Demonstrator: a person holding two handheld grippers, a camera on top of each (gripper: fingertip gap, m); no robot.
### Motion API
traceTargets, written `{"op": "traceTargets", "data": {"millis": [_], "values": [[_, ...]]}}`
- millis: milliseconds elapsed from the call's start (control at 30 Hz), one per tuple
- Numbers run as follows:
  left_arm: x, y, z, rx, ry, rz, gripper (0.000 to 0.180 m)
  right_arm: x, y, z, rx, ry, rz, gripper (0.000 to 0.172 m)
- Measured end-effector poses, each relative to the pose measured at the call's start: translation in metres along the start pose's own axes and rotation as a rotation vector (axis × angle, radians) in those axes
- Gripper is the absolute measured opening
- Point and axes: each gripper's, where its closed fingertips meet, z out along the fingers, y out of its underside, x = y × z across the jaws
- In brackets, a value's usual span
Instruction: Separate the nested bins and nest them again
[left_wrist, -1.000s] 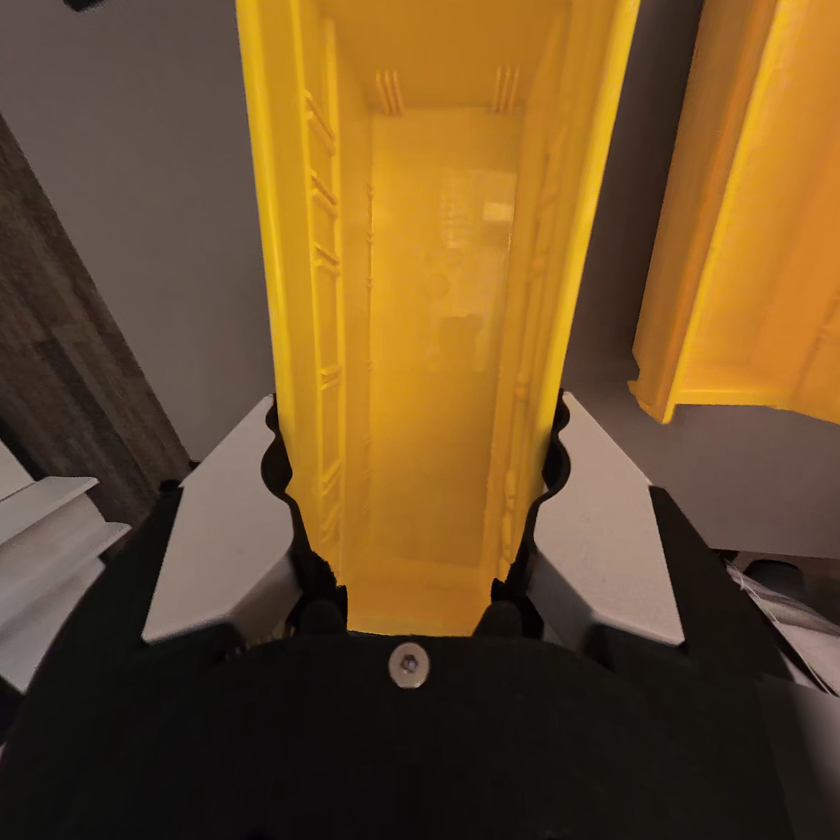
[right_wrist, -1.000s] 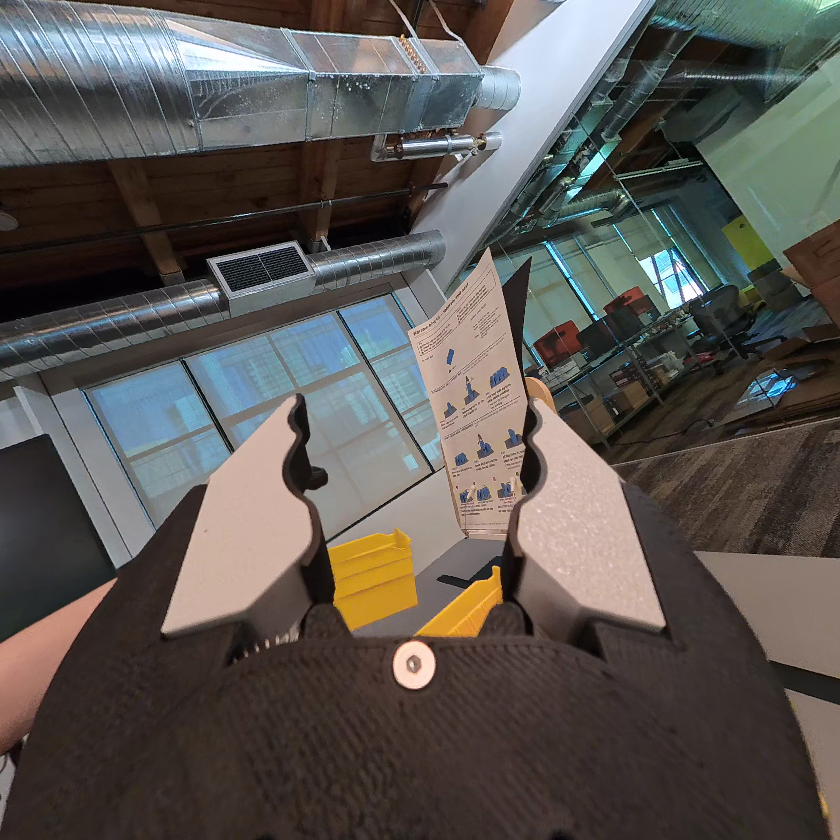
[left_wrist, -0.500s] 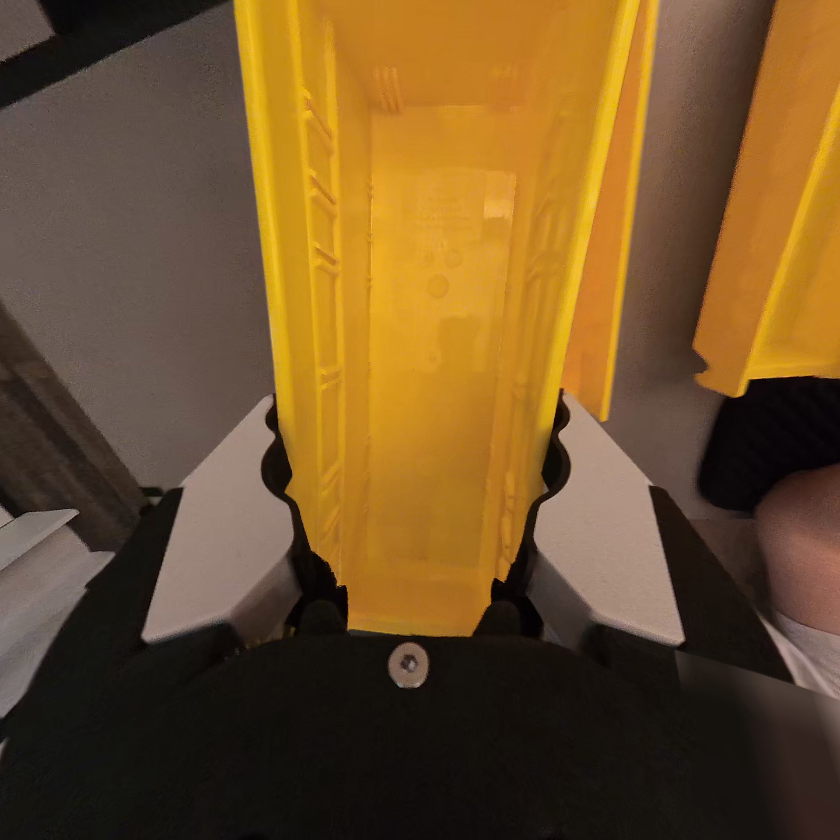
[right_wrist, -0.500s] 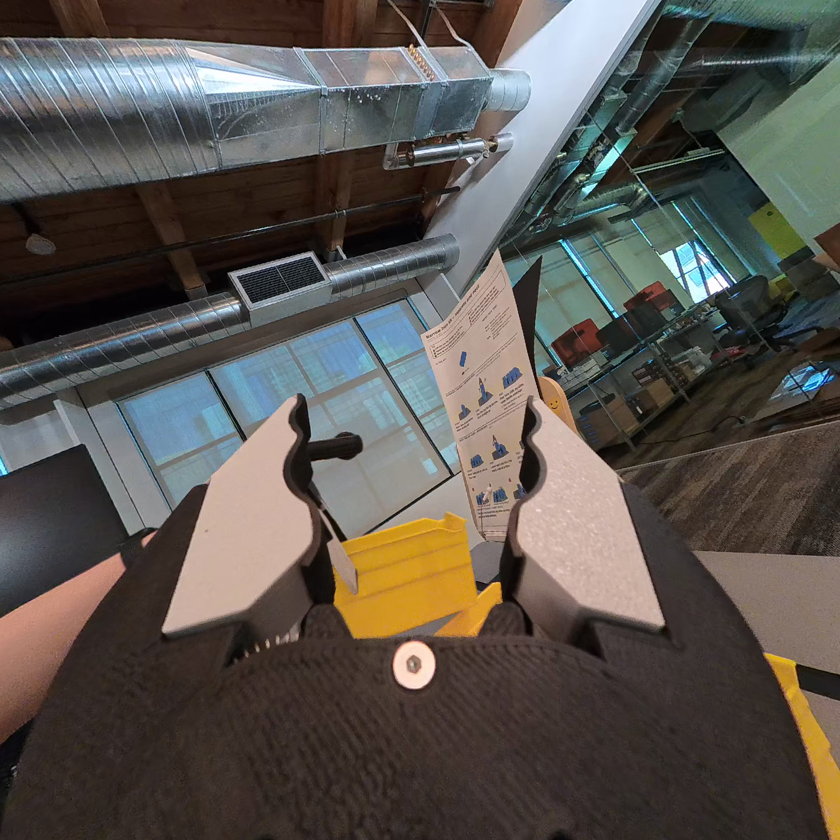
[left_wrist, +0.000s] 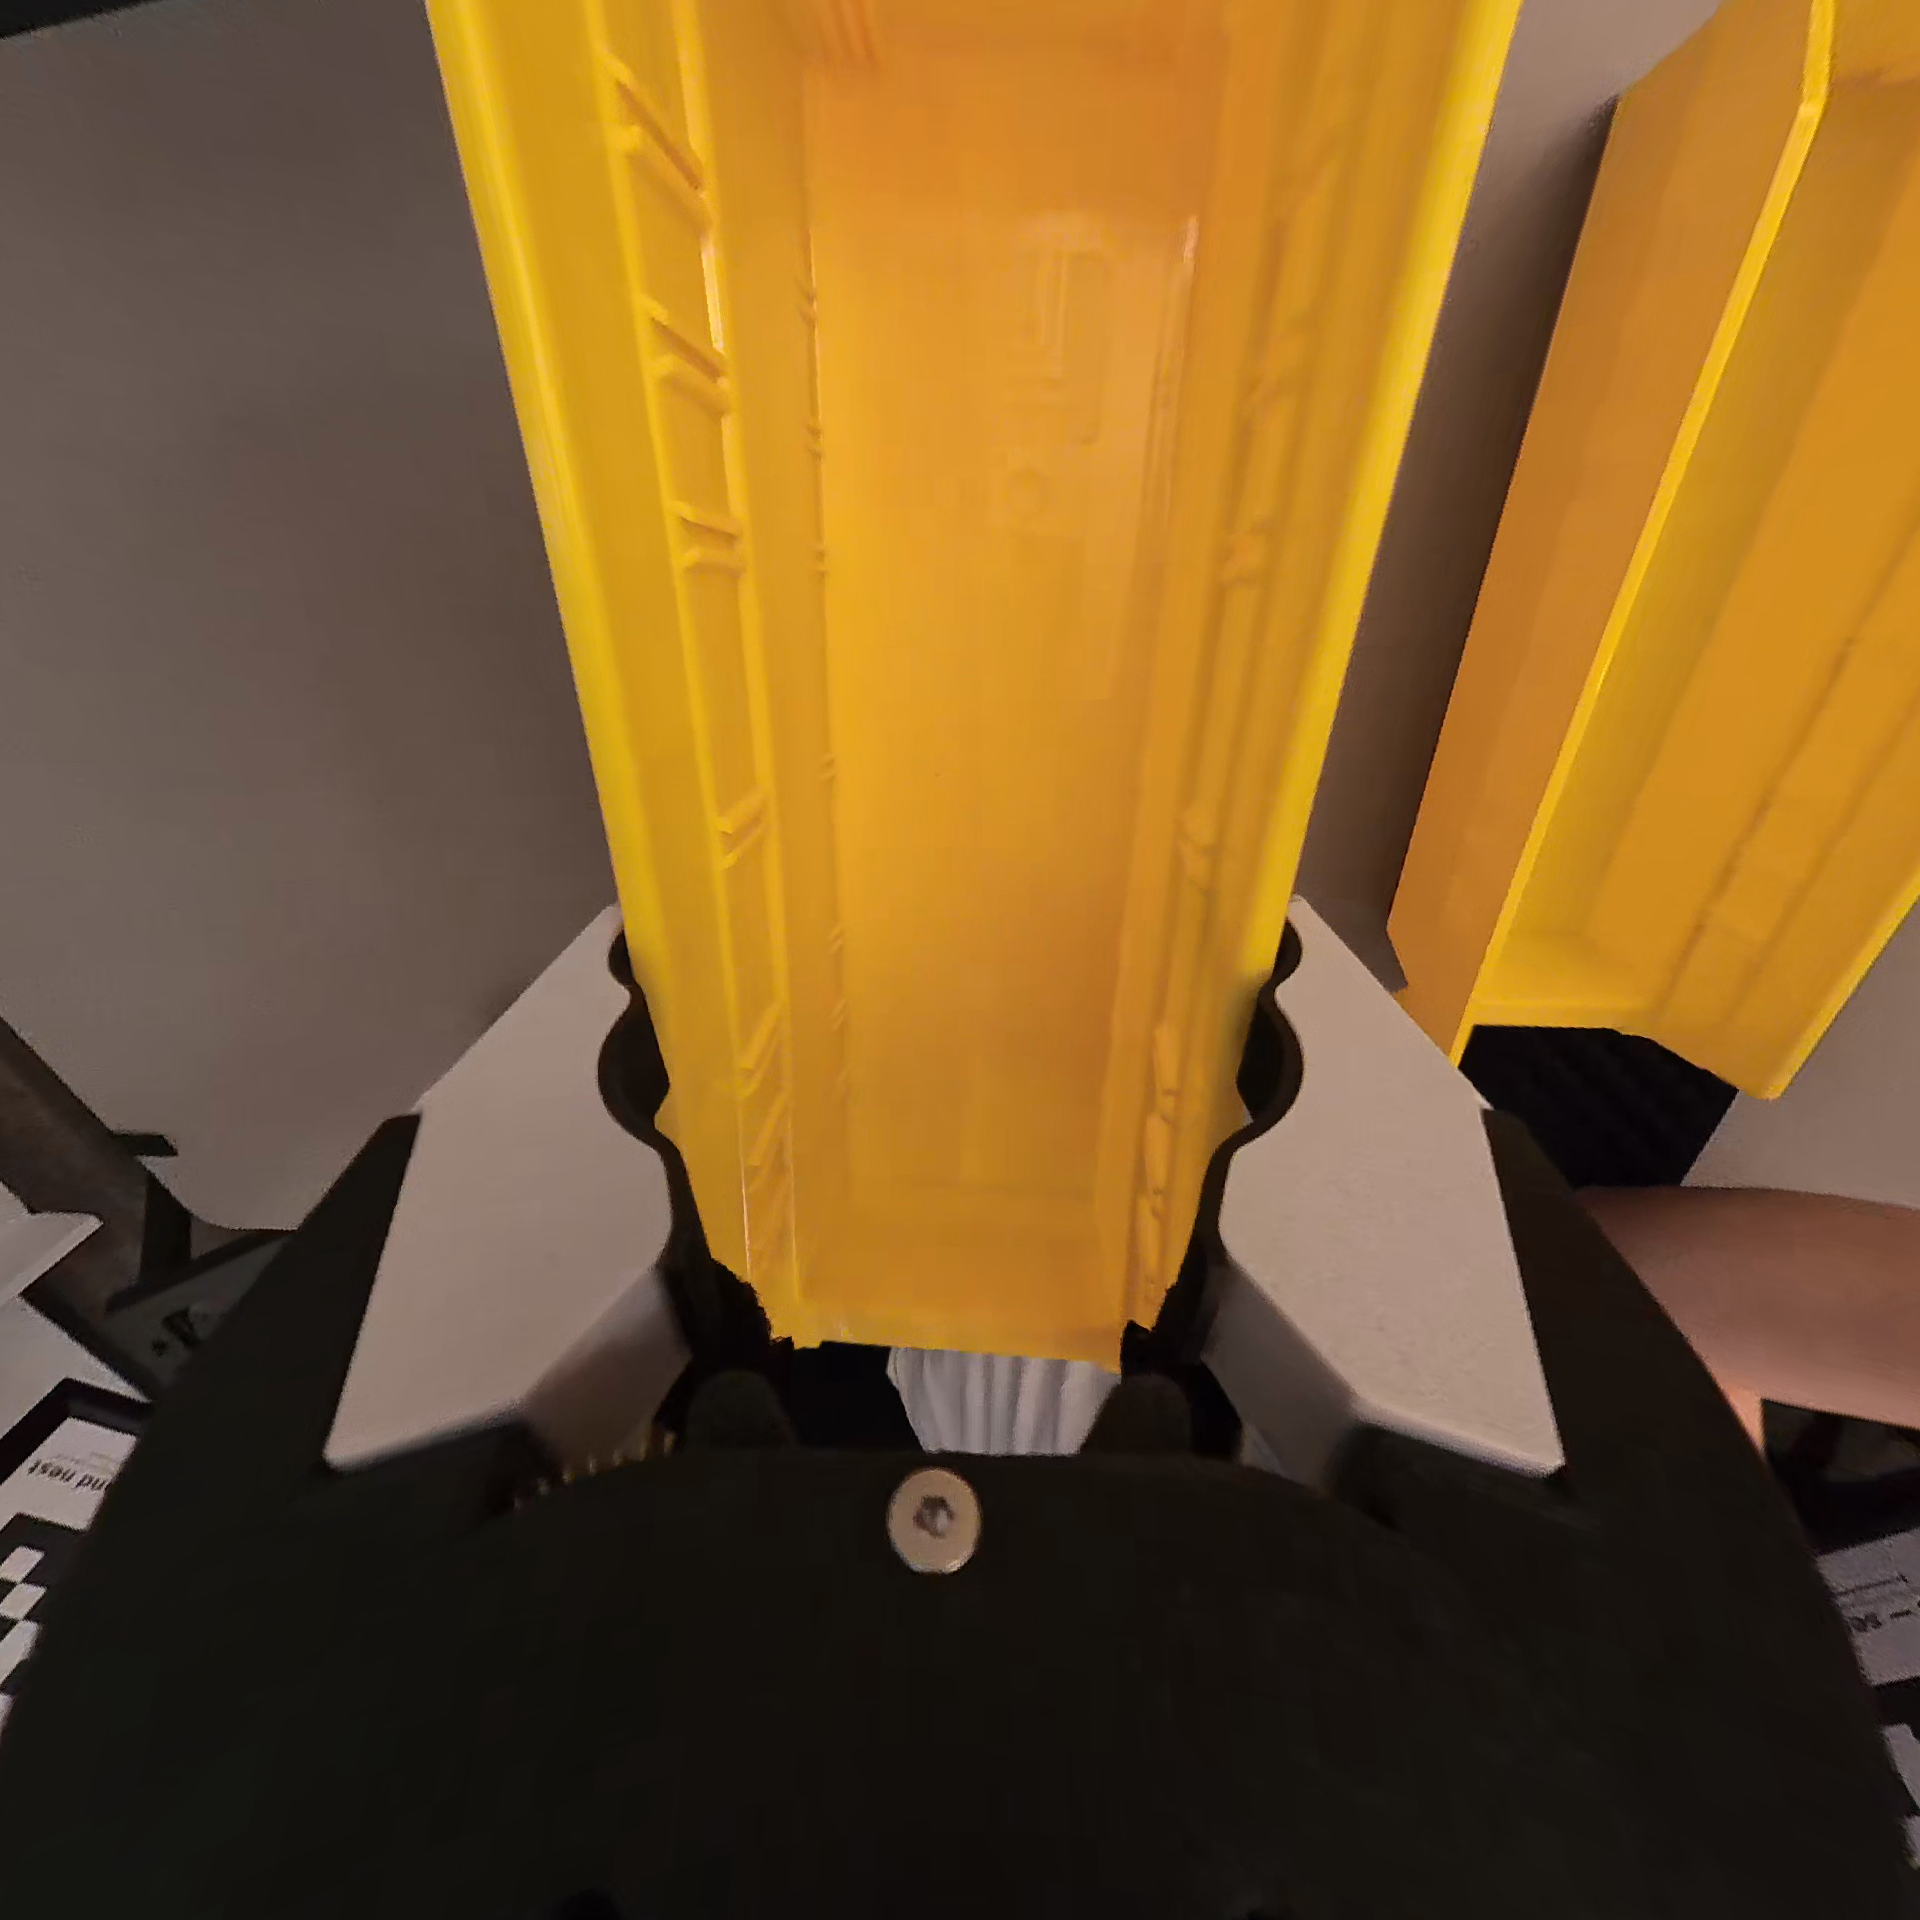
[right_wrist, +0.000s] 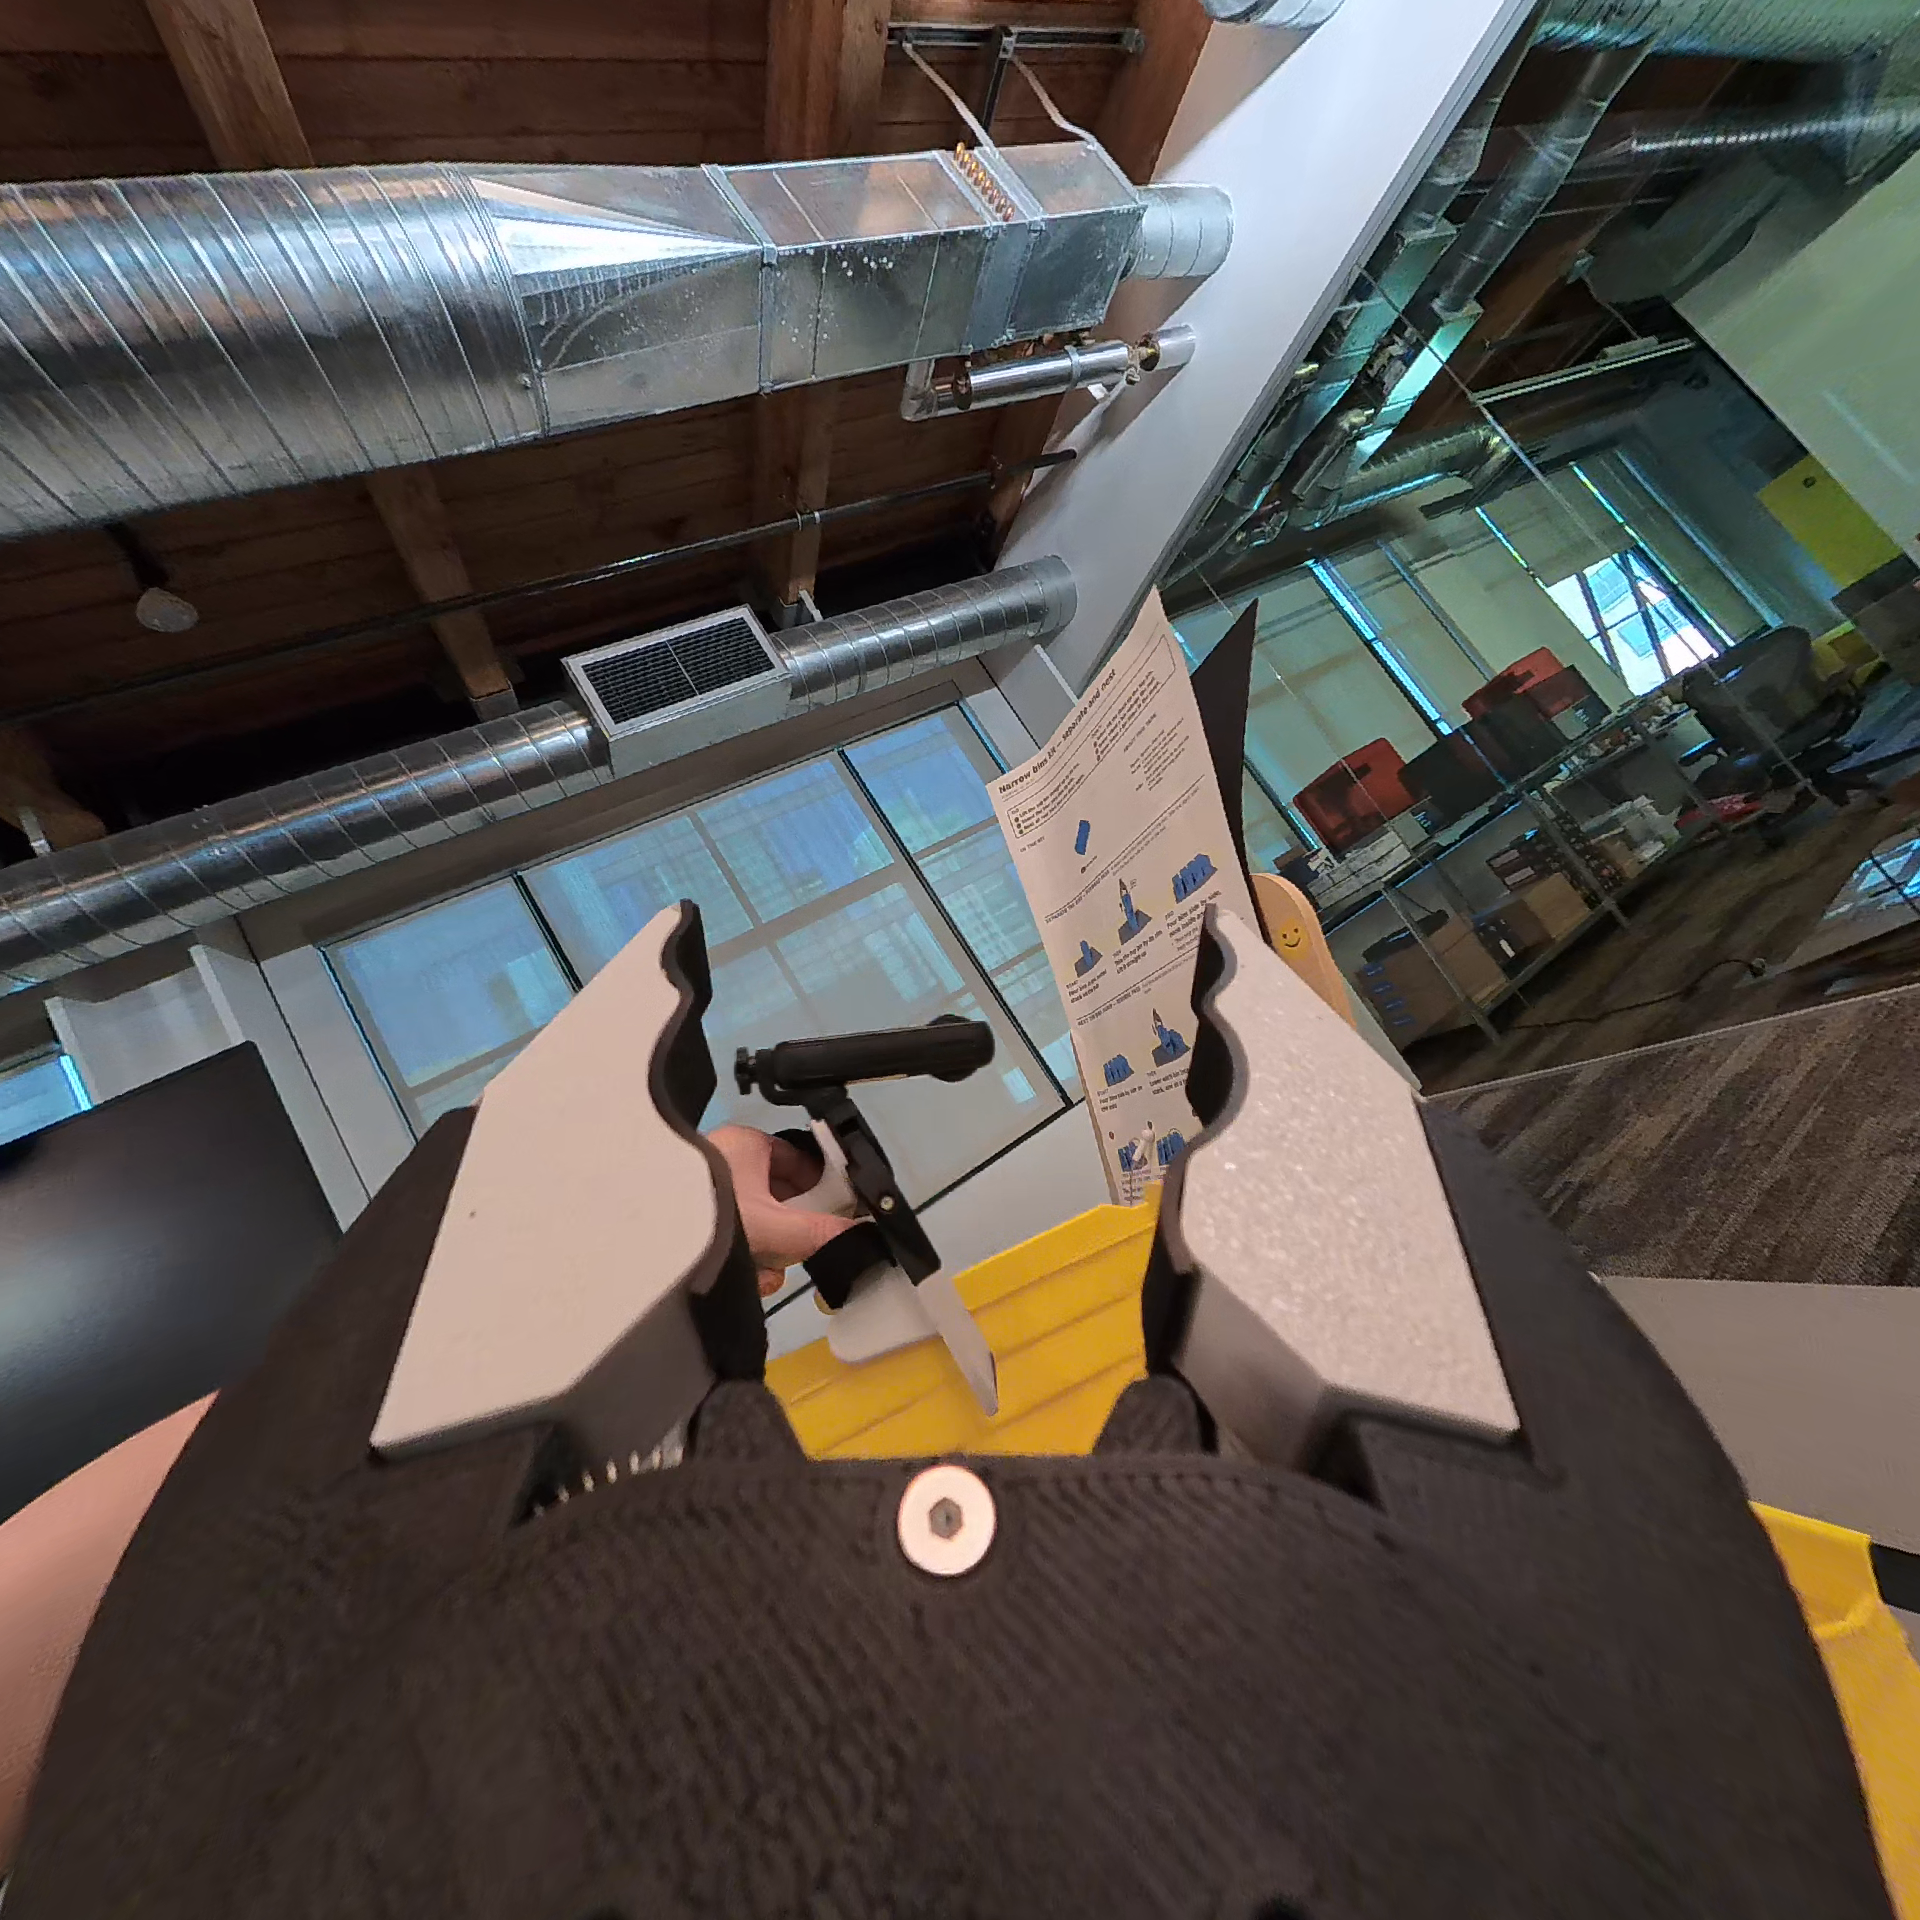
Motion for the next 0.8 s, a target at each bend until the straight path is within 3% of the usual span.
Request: {"op": "traceTargets", "data": {"millis": [300,800], "values": [[0.005,-0.007,0.02,-0.016,0.046,-0.085,0.115,0.004,-0.007,-0.006,0.024,-0.001,0.015,0.093],[0.006,-0.011,0.068,0.19,0.097,-0.105,0.118,0.002,-0.01,-0.009,0.031,-0.003,0.012,0.092]]}}
